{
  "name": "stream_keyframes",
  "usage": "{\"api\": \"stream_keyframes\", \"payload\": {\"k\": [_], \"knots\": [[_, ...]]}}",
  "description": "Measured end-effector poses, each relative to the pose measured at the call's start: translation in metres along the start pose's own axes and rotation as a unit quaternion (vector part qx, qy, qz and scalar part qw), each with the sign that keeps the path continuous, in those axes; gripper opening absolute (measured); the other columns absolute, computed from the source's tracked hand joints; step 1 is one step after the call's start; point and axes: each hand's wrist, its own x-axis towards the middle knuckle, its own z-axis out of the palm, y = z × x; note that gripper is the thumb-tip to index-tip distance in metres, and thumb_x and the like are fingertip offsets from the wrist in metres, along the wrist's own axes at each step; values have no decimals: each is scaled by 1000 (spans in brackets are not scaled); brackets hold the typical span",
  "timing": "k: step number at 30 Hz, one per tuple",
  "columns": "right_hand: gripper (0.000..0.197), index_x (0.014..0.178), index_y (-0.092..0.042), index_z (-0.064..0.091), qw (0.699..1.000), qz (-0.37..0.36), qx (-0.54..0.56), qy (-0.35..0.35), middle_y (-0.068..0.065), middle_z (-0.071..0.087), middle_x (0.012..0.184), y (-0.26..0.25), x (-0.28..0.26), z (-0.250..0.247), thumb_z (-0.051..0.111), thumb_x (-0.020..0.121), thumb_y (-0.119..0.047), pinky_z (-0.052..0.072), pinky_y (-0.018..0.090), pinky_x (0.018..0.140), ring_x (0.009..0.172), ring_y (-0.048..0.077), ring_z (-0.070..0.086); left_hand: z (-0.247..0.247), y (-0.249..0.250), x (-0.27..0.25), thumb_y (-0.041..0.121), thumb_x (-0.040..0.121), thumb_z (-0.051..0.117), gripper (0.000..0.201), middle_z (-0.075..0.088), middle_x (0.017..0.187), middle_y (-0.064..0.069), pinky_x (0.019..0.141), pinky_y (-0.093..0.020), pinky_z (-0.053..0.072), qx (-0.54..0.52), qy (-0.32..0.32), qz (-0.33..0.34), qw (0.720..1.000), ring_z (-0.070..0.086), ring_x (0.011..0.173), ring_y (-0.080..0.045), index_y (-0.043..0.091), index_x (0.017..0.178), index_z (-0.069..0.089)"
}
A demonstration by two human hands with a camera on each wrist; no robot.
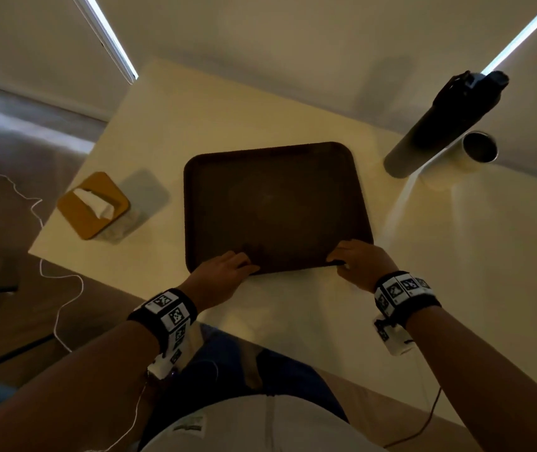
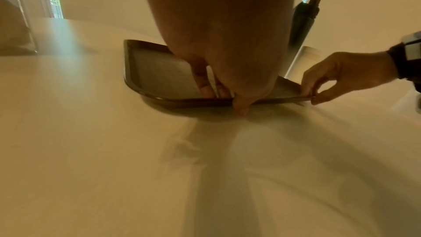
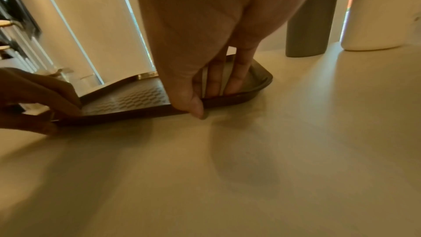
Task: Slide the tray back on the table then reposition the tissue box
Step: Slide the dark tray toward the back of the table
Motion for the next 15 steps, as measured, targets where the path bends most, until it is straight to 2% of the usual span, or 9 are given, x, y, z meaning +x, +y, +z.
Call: {"api": "stream_keyframes", "payload": {"k": [5,8,11,15], "knots": [[27,113,-22,68,997,20,47,65,0,66,112,-23,21,11,61,88,-13,50,36,84,104,22,59,-32,-53,12,8,89,63,44,62,119,-7,69,-40,57,13,-4,-14,1000,60,97,-26,18,131,59],[25,111,-19,69,991,54,67,104,3,67,111,-39,37,16,61,89,-12,51,39,83,102,25,60,-52,-83,28,8,90,61,43,61,120,-5,72,-39,56,9,-22,-10,1000,58,101,-25,22,131,59],[20,106,-14,71,975,104,93,171,8,68,104,-50,54,22,63,88,-9,53,41,78,96,31,61,-68,-110,46,9,93,57,44,58,123,-2,83,-38,55,8,-35,7,999,54,107,-22,26,134,56],[19,104,-16,71,953,176,119,215,6,68,104,-63,74,27,64,88,-8,47,34,77,95,29,60,-82,-137,71,12,95,55,42,57,124,-1,87,-39,53,-10,-40,25,999,52,109,-21,26,134,56]]}}
